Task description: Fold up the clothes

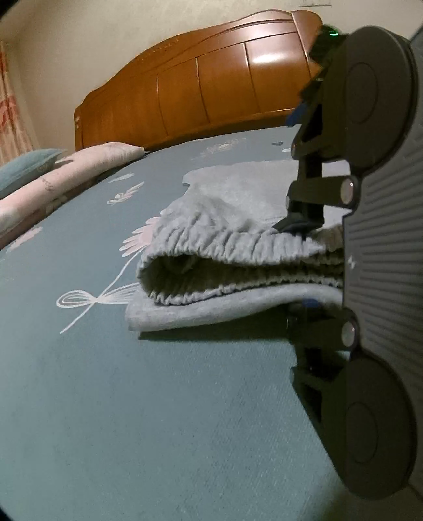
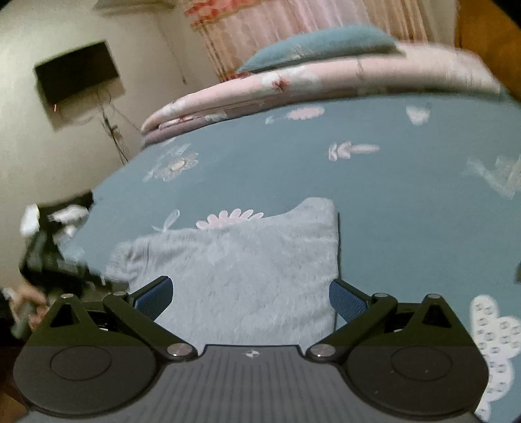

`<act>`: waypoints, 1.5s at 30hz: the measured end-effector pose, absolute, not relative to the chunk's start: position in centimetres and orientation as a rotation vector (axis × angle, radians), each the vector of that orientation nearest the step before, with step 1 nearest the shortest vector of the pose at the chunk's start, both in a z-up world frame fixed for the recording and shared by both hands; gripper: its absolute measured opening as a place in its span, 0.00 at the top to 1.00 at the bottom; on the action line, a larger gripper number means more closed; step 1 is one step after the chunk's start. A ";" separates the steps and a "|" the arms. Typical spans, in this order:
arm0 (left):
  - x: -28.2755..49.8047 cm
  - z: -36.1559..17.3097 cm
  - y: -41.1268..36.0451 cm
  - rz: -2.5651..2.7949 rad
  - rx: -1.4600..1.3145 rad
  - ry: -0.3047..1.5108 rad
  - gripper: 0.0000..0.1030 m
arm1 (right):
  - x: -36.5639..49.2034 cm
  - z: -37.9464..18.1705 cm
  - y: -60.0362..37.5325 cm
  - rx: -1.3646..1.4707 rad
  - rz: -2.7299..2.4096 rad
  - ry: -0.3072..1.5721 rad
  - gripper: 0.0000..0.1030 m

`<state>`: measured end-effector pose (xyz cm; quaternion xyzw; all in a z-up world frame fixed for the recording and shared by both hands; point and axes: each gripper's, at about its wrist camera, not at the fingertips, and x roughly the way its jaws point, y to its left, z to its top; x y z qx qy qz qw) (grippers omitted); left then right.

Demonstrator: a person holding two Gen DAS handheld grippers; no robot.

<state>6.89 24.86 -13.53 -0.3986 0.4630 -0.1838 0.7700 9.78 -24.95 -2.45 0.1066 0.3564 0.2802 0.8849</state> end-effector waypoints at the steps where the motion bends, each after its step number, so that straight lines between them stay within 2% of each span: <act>1: 7.0 -13.3 24.6 -0.392 -0.843 1.009 0.65 | 10.9 -3.1 -25.5 0.265 0.586 0.775 0.00; 12: 7.6 -12.6 24.5 -0.369 -0.765 1.030 0.65 | 20.1 -11.4 -29.4 0.792 0.684 1.070 0.00; 20: 7.8 -12.6 24.3 -0.366 -0.777 1.032 0.65 | 24.0 -11.7 -26.4 0.779 0.744 1.086 0.00; 27: 8.1 -13.0 24.6 -0.381 -0.803 1.020 0.65 | 19.1 -11.3 -26.0 0.635 0.897 1.215 0.00; 35: 8.4 -13.0 24.1 -0.377 -0.792 1.011 0.65 | 23.1 -11.6 -22.7 0.678 0.926 1.198 0.00; 45: 8.4 -13.3 24.5 -0.389 -0.802 1.014 0.65 | 22.3 -11.3 -23.7 0.626 0.946 1.139 0.00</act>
